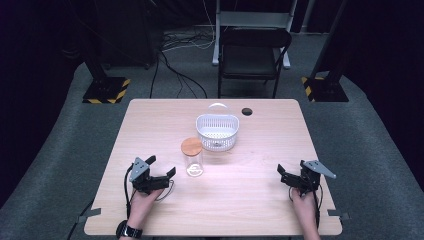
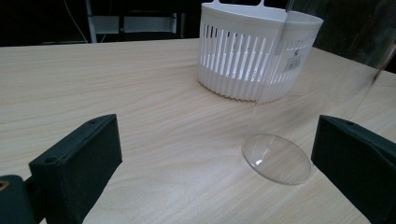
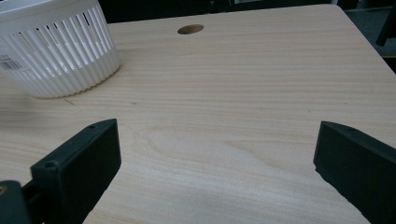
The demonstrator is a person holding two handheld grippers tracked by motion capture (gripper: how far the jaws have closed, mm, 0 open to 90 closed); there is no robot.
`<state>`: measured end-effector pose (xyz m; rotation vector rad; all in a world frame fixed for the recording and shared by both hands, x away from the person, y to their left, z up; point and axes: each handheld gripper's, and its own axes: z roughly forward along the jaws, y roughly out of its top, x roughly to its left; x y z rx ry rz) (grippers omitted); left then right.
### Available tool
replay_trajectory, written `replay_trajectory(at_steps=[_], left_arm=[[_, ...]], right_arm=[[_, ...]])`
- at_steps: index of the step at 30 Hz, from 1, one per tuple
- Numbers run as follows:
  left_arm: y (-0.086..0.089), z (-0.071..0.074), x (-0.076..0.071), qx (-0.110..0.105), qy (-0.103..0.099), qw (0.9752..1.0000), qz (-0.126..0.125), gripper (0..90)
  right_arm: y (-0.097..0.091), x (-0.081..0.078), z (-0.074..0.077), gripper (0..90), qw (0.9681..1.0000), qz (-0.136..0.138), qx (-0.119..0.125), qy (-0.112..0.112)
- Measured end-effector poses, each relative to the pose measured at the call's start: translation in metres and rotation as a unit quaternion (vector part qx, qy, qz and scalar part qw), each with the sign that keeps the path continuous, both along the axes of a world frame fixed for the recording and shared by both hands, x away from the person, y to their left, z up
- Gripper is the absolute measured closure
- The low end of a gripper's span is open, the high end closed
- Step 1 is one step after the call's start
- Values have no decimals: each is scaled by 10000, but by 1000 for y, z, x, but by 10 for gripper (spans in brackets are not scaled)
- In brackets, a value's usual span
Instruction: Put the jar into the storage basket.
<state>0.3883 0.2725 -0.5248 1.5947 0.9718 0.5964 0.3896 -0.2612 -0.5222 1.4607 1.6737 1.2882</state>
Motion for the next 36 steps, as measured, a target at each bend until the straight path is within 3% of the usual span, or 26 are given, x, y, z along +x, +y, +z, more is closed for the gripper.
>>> replay_trajectory(at_steps=[6, 23, 25, 30, 36], left_arm=[[1, 0, 0, -33, 18, 10000, 46, 16], [4, 1, -3, 104, -1, 9999, 102, 34], [6, 1, -3, 18, 36, 10000, 68, 36], [10, 12, -6, -100, 47, 9999, 54, 40], [12, 27, -11, -136, -68, 9999, 19, 40]], right_arm=[[-3, -1, 0, 0, 9999, -39, 124, -6], [-1, 0, 0, 0, 10000, -50, 51, 1], [-1, 0, 0, 0, 10000, -52, 30, 8], [3, 0, 0, 0, 9999, -41, -164, 24], [2, 0, 0, 0, 10000, -52, -75, 17]])
